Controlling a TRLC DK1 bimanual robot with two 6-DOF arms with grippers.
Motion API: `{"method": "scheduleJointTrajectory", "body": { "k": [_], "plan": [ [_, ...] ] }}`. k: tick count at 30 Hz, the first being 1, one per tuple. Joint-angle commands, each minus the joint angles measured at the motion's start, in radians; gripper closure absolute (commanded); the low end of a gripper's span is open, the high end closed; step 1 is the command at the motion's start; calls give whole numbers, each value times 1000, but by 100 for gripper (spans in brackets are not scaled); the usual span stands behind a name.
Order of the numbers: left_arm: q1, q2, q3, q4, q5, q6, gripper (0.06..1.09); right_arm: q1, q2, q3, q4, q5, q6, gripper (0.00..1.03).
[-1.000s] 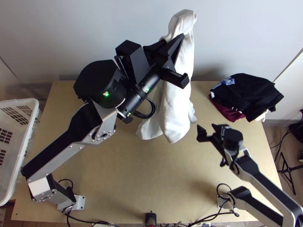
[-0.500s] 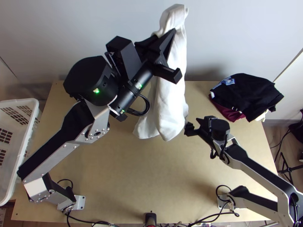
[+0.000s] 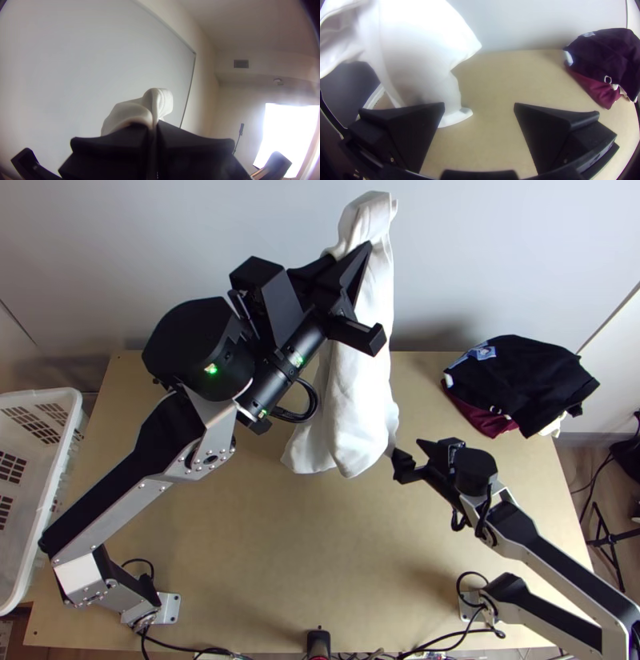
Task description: Fold the t-shirt
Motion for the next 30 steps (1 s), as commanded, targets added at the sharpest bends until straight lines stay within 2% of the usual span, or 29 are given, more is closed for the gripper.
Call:
{"method": "scheduleJointTrajectory", "body": {
  "k": [1, 9, 13, 20, 30],
  "plan": [
    [7, 1, -2, 5, 0, 6, 105, 55, -57, -14, -44, -19, -1, 6],
    [27, 1, -2, 10, 0, 15, 105, 130, -149, -18, -186, -51, -44, 6],
    [25, 2, -2, 17, 0, 15, 105, 141, -158, -21, -197, -54, -44, 6],
    [25, -4, -3, 14, 0, 15, 105, 141, -119, -47, -67, -54, -58, 6],
    [30, -18, -8, 5, 0, 17, 105, 138, 71, -38, 111, -54, -64, 6]
  ]
}}
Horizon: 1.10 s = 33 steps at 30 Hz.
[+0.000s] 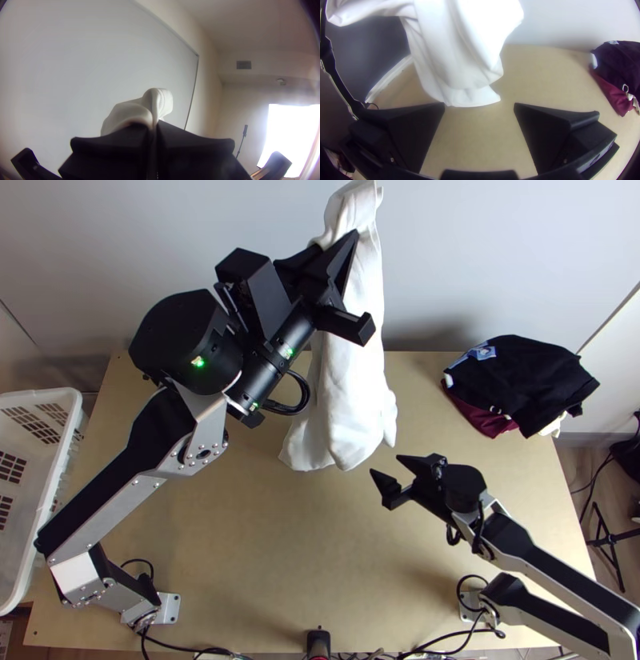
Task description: Fold the t-shirt
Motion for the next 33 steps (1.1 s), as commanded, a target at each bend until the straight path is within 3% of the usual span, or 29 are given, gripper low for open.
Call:
{"method": "scheduleJointTrajectory", "body": {
  "k": [1, 20, 22, 23, 25, 26, 33],
  "plan": [
    [4, -9, -5, -4, 0, 1, 105, -1, 124, 10, 123, -1, -2, 6],
    [1, -17, -7, -6, 0, -34, 105, -59, 353, 211, 191, -1, -77, 9],
    [1, -20, -7, -9, 2, -37, 105, -63, 357, 216, 191, -1, -98, 23],
    [1, -21, -7, -12, 2, -39, 105, -63, 354, 214, 192, 1, -105, 39],
    [2, -21, -8, -15, 0, -45, 105, -70, 345, 217, 228, -1, -129, 88],
    [2, -21, -10, -17, 0, -45, 105, -71, 342, 220, 241, -1, -132, 101],
    [24, -21, -15, -20, 0, -45, 105, -73, 293, 190, 243, -1, -129, 100]
  ]
}}
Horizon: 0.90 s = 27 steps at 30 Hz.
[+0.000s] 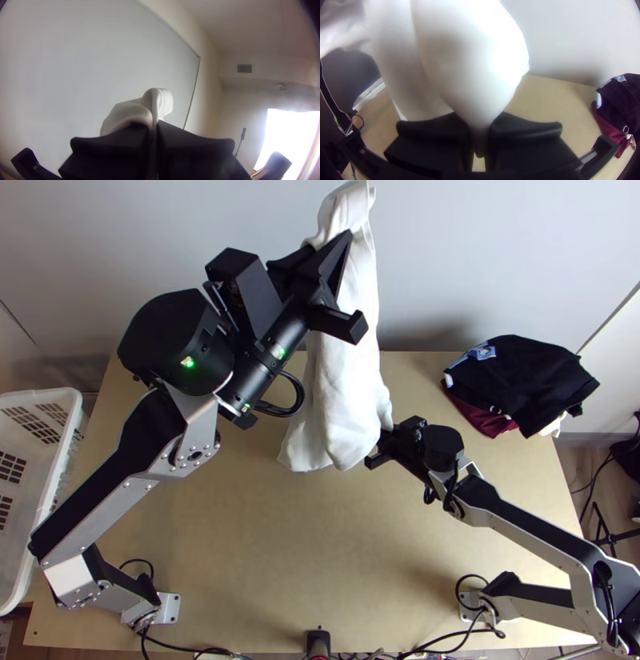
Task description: Fold the t-shirt
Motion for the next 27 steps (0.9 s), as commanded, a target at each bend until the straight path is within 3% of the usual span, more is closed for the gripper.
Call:
{"method": "scheduleJointTrajectory", "body": {
  "k": [1, 5, 13, 18, 27],
  "plan": [
    [27, 0, -9, -2, 0, -3, 105, -6, -62, -31, 14, 0, -10, 100],
    [64, -5, -41, -4, 2, -3, 105, -26, -162, -50, -19, 3, -17, 100],
    [128, -38, -139, 1, 8, -4, 105, -137, -295, 99, -279, 0, -63, 100],
    [160, -94, -276, 45, 15, 16, 105, -200, -309, 243, -434, -18, -86, 100],
    [314, -121, -431, 188, 63, 48, 105, -229, -277, 472, -578, -40, -136, 100]
  ]
}}
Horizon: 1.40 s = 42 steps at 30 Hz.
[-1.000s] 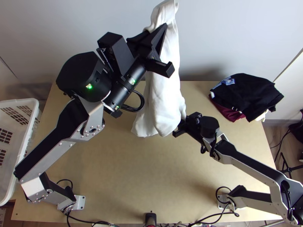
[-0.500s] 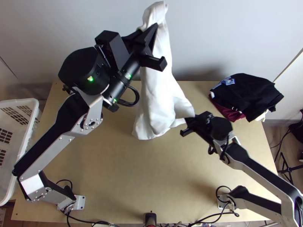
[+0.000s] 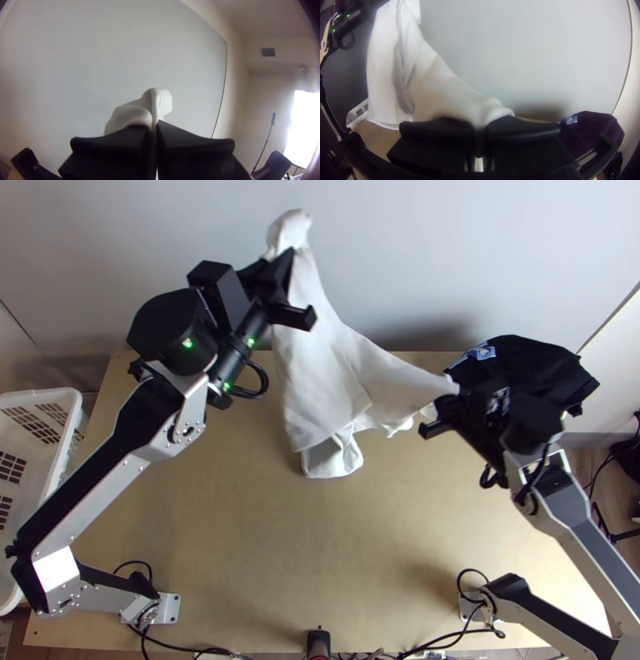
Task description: Fold the t-shirt
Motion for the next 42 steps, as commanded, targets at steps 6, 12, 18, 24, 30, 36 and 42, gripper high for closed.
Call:
{"method": "scheduleJointTrajectory", "body": {
  "k": [6, 12, 18, 24, 30, 36, 42],
  "plan": [
    [150, -8, -170, 108, 44, 17, 105, -66, 78, 357, -202, -39, -46, 100],
    [152, -44, -302, 111, 138, 35, 105, -95, 119, 481, -242, -39, -44, 100],
    [152, -89, -397, 148, 164, 63, 105, -135, 148, 581, -296, -48, -46, 100],
    [132, -156, -482, 148, 175, 100, 105, -184, 191, 676, -334, -70, -47, 100],
    [109, -264, -577, 145, 181, 132, 105, -230, 253, 773, -345, -73, -47, 100],
    [40, -428, -744, 143, 182, 154, 105, -253, 271, 800, -356, -74, -58, 100],
    [-28, -595, -940, 148, 182, 140, 105, -276, 283, 816, -364, -80, -70, 100]
  ]
}}
